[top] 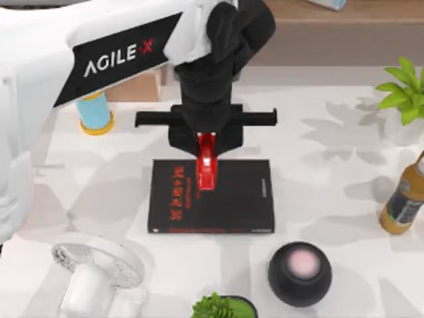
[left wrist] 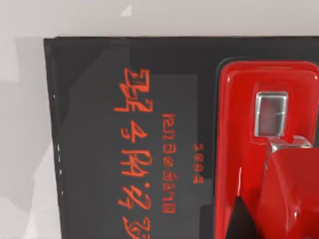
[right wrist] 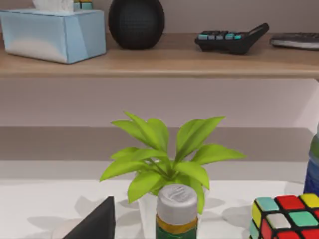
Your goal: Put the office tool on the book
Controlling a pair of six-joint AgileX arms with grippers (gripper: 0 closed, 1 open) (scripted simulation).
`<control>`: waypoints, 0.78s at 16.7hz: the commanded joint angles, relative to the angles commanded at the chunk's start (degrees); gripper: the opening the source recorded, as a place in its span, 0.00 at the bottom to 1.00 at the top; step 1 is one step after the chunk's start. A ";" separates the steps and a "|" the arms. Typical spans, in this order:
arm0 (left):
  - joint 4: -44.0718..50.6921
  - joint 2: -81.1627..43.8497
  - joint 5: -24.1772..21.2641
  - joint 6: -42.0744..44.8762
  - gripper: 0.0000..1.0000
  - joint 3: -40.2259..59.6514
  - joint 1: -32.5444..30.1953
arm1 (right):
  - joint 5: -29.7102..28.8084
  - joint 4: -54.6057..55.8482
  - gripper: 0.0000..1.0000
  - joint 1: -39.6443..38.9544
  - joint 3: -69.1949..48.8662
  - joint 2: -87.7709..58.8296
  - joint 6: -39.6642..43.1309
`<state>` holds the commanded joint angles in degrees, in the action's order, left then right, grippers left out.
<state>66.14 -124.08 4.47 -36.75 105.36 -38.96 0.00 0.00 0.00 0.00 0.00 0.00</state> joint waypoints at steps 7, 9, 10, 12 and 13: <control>-0.19 -0.53 0.52 -2.03 0.00 -1.34 -1.87 | 0.00 0.00 1.00 0.00 0.00 0.00 0.00; -1.18 -0.84 0.53 -1.97 0.00 -2.23 -1.83 | 0.00 0.00 1.00 0.00 0.00 0.00 0.00; -2.47 -1.11 0.55 -1.91 0.00 -3.11 -1.78 | 0.00 0.00 1.00 0.00 0.00 0.00 0.00; -5.36 -1.90 0.58 -1.81 0.00 -5.07 -1.73 | 0.00 0.00 1.00 0.00 0.00 0.00 0.00; -6.08 -2.17 0.59 -1.77 0.00 -5.71 -1.71 | 0.00 0.00 1.00 0.00 0.00 0.00 0.00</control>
<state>60.06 -126.25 5.07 -38.52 99.65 -40.67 0.00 0.00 0.00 0.00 0.00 0.00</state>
